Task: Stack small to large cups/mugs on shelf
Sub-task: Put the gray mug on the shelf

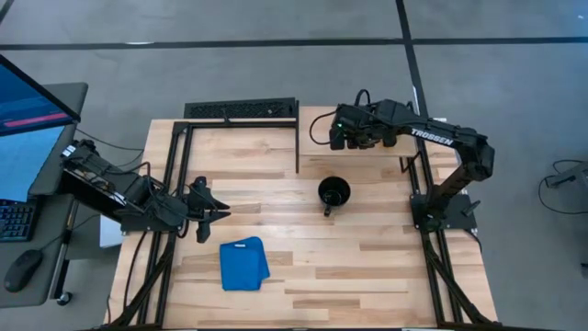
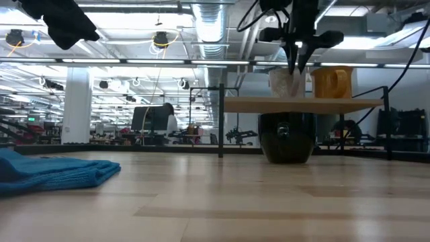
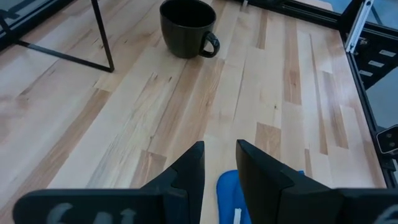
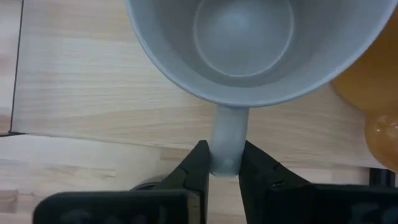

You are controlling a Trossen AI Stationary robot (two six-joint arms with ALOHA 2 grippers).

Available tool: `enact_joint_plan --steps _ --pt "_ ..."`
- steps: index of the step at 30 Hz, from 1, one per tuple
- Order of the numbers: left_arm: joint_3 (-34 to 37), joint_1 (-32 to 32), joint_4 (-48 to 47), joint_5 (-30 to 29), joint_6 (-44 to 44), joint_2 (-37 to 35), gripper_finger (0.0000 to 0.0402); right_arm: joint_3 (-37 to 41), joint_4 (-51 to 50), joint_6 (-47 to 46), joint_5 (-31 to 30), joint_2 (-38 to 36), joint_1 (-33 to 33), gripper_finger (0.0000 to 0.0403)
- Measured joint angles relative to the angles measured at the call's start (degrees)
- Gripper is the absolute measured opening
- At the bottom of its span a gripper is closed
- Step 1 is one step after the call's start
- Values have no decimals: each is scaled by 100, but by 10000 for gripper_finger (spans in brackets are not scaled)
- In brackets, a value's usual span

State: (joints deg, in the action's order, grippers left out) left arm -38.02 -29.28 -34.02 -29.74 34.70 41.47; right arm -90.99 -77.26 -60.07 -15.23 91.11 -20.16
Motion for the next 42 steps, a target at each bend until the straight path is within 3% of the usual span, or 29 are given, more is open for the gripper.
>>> enact_joint_plan --steps 42 --pt "2 0 2 7 127 0 82 9 -26 24 295 -42 -26 78"
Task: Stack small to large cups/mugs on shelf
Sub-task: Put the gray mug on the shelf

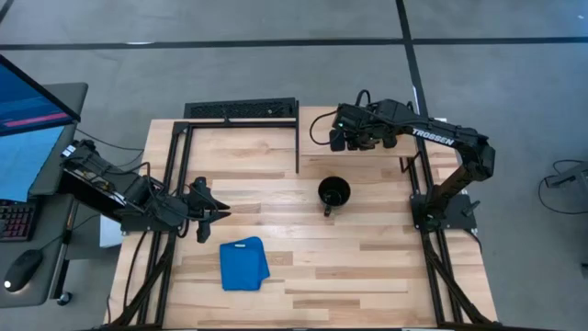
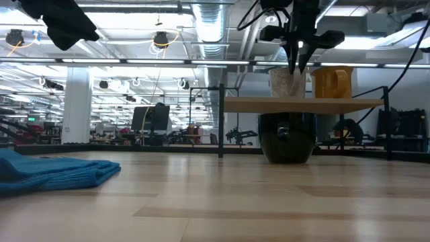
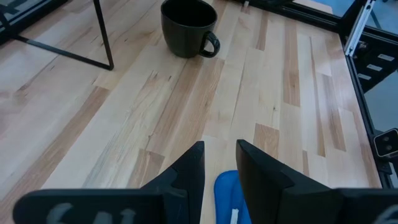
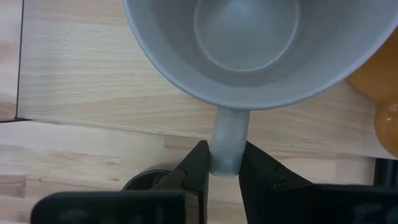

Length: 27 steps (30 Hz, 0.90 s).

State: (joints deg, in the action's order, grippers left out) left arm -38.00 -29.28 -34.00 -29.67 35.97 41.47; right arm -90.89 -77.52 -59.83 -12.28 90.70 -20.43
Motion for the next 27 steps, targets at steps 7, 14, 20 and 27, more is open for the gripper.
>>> enact_joint_plan --steps 7,14,20,27 --pt "0 0 0 0 -14 0 82 -80 -33 -16 60 7 -9 93" --pt "0 0 1 0 8 0 82 -250 -42 -3 83 7 -39 142" --pt "0 0 0 0 13 0 82 -258 -239 29 41 7 -39 163" --pt "0 0 0 0 26 0 82 -311 -335 -3 -74 -45 -31 168"
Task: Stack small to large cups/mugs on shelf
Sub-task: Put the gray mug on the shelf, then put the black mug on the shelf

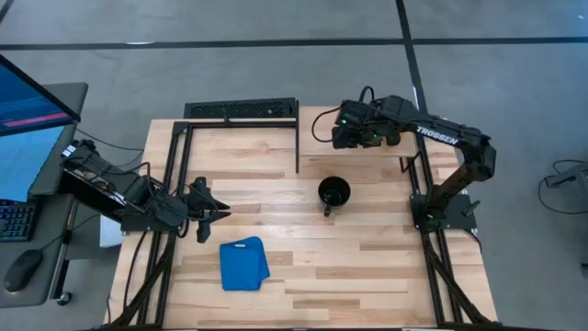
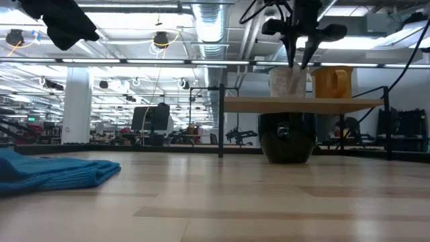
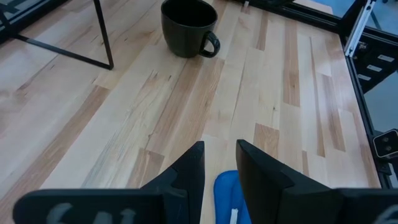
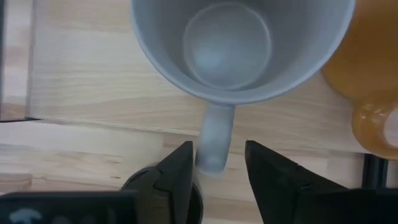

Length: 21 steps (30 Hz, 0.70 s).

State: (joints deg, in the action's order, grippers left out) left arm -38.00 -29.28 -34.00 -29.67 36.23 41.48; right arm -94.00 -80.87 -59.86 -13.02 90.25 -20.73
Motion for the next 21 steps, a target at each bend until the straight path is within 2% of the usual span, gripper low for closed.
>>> enact_joint_plan --steps 12,21 --pt "0 0 -2 0 -28 2 82 -714 -118 42 -10 -1 9 166" --pt "0 0 -7 0 -55 1 82 -1834 -377 243 -54 -1 187 165"
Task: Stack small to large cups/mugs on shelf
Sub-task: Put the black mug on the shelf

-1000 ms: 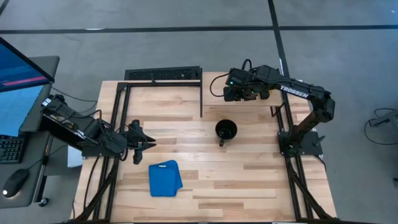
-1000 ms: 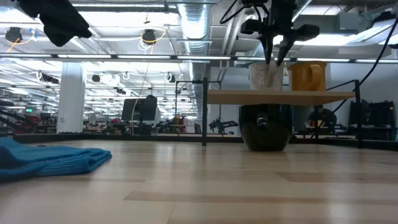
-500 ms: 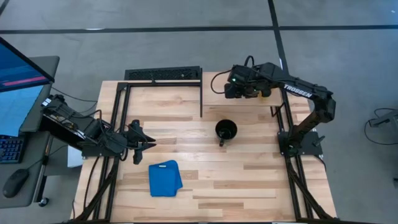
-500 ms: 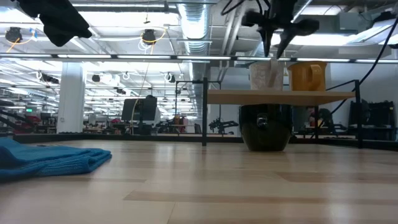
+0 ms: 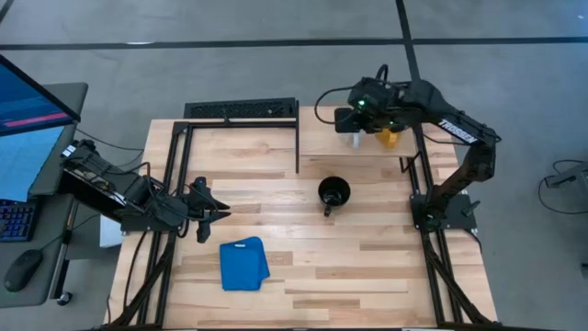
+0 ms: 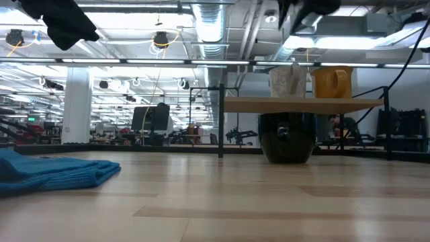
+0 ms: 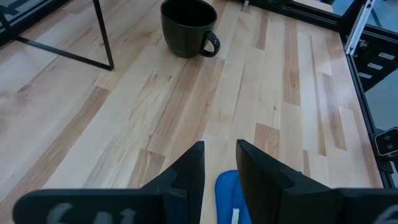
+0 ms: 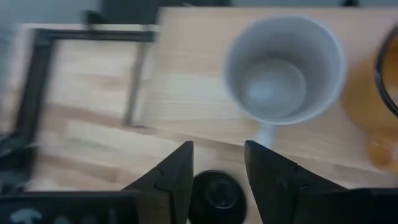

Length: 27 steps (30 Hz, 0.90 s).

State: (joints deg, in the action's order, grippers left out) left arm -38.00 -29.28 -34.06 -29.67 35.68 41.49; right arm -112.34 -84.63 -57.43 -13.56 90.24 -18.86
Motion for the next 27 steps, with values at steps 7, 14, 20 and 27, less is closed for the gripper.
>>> enact_joint_plan --steps 7,14,20,27 --pt "0 -1 2 0 0 0 82 -1087 -18 92 215 -2 634 166" --pt "0 -1 4 -2 -7 0 82 -1516 5 -268 314 -4 1797 165" --pt "0 0 7 -2 -49 0 82 -1520 7 -990 187 128 2844 165" --pt "0 0 7 -2 -50 0 82 -1512 -77 -2004 -20 674 3816 165"
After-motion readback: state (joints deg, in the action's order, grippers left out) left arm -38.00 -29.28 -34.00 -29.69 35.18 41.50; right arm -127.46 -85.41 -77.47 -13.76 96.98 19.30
